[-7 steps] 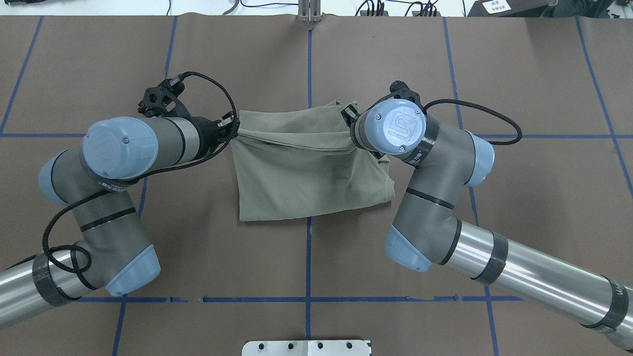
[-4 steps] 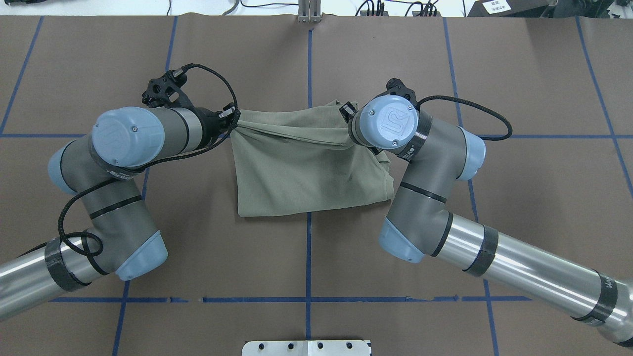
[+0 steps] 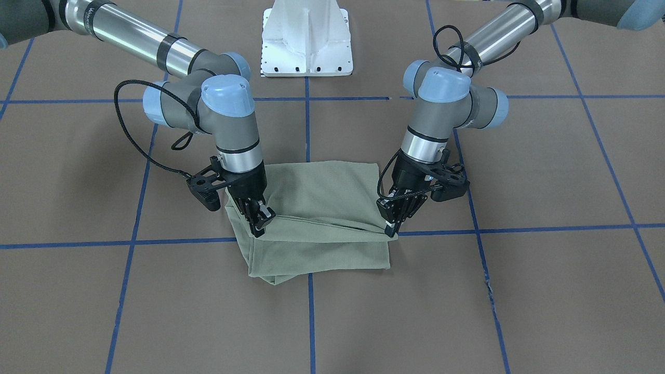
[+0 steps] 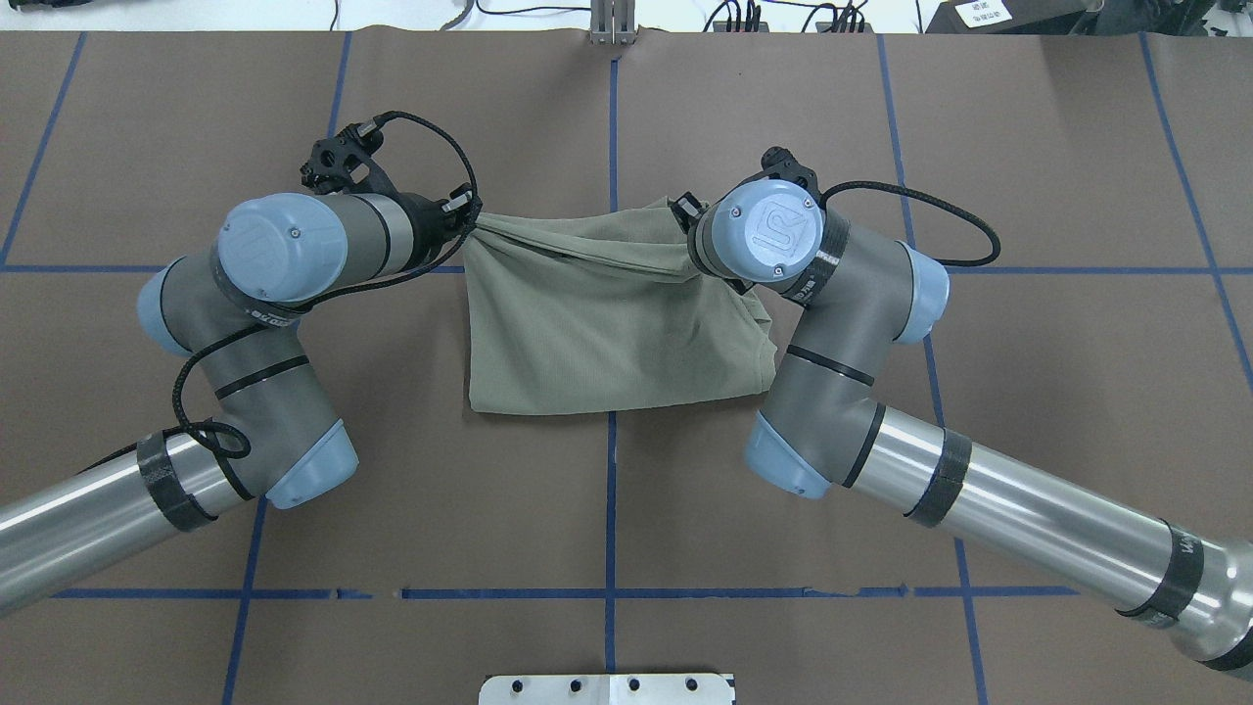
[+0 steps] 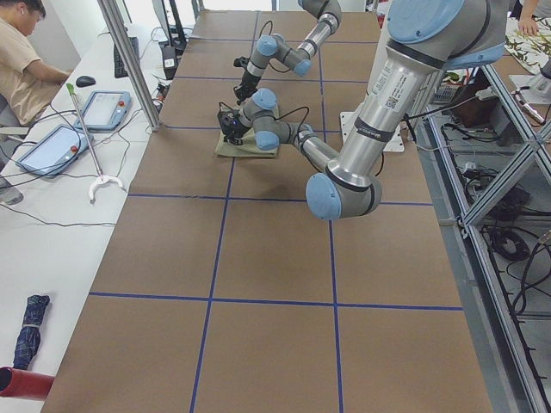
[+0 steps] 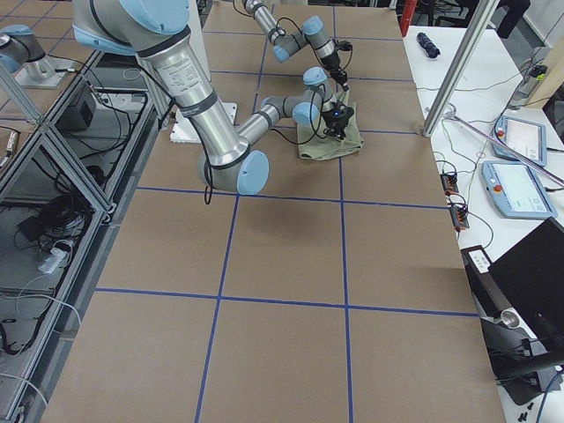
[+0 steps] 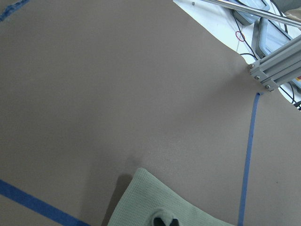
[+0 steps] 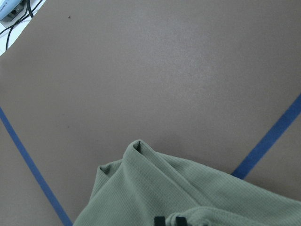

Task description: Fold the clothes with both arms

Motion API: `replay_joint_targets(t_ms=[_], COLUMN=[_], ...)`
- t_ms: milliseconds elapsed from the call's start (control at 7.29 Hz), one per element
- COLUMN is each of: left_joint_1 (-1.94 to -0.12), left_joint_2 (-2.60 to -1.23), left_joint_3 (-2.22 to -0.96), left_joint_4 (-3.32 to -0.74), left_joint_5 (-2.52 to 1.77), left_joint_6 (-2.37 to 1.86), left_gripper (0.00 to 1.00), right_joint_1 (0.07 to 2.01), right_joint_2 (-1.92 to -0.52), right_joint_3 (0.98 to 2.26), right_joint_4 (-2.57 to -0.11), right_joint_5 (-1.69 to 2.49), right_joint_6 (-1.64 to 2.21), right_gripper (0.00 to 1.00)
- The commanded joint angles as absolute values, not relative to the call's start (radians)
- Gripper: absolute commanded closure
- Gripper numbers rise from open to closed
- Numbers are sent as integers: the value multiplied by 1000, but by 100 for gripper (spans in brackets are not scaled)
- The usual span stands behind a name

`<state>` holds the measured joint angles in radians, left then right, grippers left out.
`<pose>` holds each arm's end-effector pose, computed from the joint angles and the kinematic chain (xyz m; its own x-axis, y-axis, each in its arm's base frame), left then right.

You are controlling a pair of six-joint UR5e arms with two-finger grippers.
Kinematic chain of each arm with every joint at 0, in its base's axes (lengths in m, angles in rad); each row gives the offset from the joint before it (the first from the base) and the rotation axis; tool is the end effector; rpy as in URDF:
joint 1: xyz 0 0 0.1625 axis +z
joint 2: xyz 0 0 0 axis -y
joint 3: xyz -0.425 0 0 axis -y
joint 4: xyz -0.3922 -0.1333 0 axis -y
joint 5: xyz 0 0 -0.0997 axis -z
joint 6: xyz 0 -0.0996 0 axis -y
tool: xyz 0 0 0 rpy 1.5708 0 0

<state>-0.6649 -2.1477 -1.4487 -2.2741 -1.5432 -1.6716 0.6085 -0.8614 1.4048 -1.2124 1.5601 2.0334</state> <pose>0.4790 -0.5484 0.2950 0.2500 -0.3238 -0.9125 0.6652 0.7423 -0.0812 -0.5406 -0.5404 0.2657 0.1972 0.6813 0.7050 -0.7448 0.5717 -0.3441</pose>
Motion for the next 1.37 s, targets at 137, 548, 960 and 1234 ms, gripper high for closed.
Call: replay_joint_targets(t_ms=[137,548,960,1234], left_joint_1=[-790,-810,-900,-1050], left_joint_2=[-2177,-2172,-2101,-2028], left_joint_3=[-1339,-1341,-1406,-1428], left_joint_4=[-2310,-2313,-2313,-2306], left_joint_5=[-1548,-1592,-1818,-2044], left_joint_6=[-1460,-1444,-1191,-916], left_gripper=[46,46,46,46], right_joint_1=[762,790,907,1059], right_joint_2=[-824,-831,-938,-1050], right_joint_3=[1211,1190,1262,1282], right_joint_4=[-1091,-1057,-1057,-1055], right_joint_5=[1688,1739,1920,2122], right_joint_6=[1762,1700,1402,1118], right_gripper=[0,0,0,0])
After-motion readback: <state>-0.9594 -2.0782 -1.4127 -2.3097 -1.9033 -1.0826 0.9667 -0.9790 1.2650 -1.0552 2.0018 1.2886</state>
